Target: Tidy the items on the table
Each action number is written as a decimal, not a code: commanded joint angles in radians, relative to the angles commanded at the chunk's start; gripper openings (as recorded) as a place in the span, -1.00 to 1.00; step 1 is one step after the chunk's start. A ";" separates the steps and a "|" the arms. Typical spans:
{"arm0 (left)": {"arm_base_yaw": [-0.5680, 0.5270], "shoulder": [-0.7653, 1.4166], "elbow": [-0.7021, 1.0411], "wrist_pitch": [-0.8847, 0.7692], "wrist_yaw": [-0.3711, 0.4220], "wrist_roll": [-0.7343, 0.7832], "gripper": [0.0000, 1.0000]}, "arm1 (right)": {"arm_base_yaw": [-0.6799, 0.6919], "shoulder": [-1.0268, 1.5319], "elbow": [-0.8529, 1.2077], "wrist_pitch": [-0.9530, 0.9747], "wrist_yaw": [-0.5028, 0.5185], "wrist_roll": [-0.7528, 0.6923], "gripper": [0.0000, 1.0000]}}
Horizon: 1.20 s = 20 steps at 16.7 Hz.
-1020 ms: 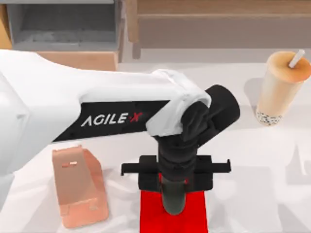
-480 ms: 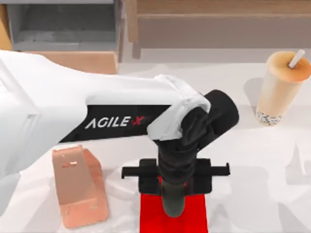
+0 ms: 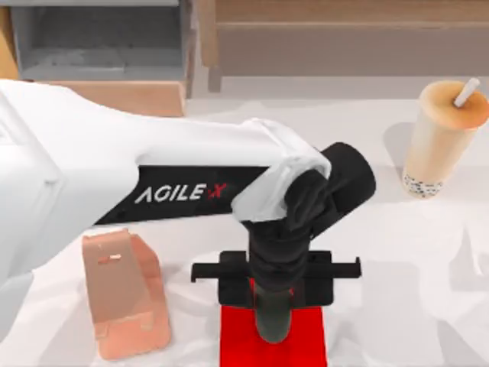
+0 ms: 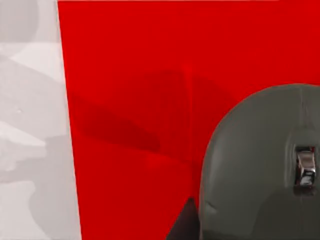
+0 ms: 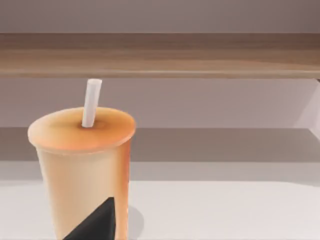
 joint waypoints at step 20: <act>0.067 0.010 0.049 -0.016 0.004 0.034 1.00 | 0.000 0.000 0.000 0.000 0.000 0.000 1.00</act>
